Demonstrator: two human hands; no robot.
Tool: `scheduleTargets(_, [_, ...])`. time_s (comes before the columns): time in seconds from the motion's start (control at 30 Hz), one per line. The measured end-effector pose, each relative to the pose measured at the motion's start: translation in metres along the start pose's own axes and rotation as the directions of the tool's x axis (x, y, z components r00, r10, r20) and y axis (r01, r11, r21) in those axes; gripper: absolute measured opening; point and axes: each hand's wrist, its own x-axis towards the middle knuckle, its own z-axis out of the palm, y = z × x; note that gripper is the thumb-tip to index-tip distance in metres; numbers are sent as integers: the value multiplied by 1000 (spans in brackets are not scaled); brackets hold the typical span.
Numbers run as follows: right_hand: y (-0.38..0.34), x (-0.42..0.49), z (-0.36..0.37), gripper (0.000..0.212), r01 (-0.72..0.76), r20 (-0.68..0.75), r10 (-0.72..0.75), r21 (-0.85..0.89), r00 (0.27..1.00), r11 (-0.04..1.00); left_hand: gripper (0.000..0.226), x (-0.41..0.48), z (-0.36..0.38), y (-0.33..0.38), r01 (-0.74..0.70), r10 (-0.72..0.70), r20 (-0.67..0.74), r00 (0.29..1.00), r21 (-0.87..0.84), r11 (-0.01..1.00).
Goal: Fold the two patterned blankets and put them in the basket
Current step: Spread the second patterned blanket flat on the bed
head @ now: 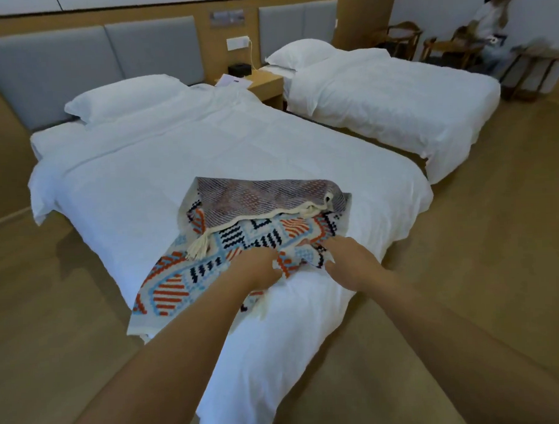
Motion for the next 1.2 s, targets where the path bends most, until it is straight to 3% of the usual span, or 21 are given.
scheduleTargets(0.2, [64,111,-11,26,31,57,-31,-3,998,1000,41,130,-12,7,94,-94,26,995,-4,996])
scheduleTargets(0.33, [106,173,-18,28,51,138,-46,-30,989,998,40,207,-20,13,179,-175,42,984,-142,974])
scheduleTargets(0.5, [165,242,-24,25,161,240,-117,-172,964,972,10,282,-15,7,345,-336,83,938,-286,894])
scheduleTargets(0.6, [195,287,-23,30,247,296,-183,-194,937,949,35,318,-9,7,435,-430,98,897,-355,827])
scheduleTargets(0.77, [225,354,-13,29,353,365,-263,-209,893,912,41,362,4,12,577,-599,127,791,-484,658])
scheduleTargets(0.87, [240,386,-4,34,394,416,-255,-294,873,871,17,380,17,15,668,-678,211,704,-522,531])
scheduleTargets(0.93, [246,403,6,42,392,454,-220,-330,863,859,16,390,27,11,713,-721,250,646,-536,452])
scheduleTargets(1.1, [253,436,41,55,401,522,-186,-337,833,852,41,428,53,-9,714,-787,359,502,-686,142])
scheduleTargets(1.2, [256,457,56,48,459,566,-189,-383,802,802,38,465,61,-25,667,-809,406,425,-745,-24])
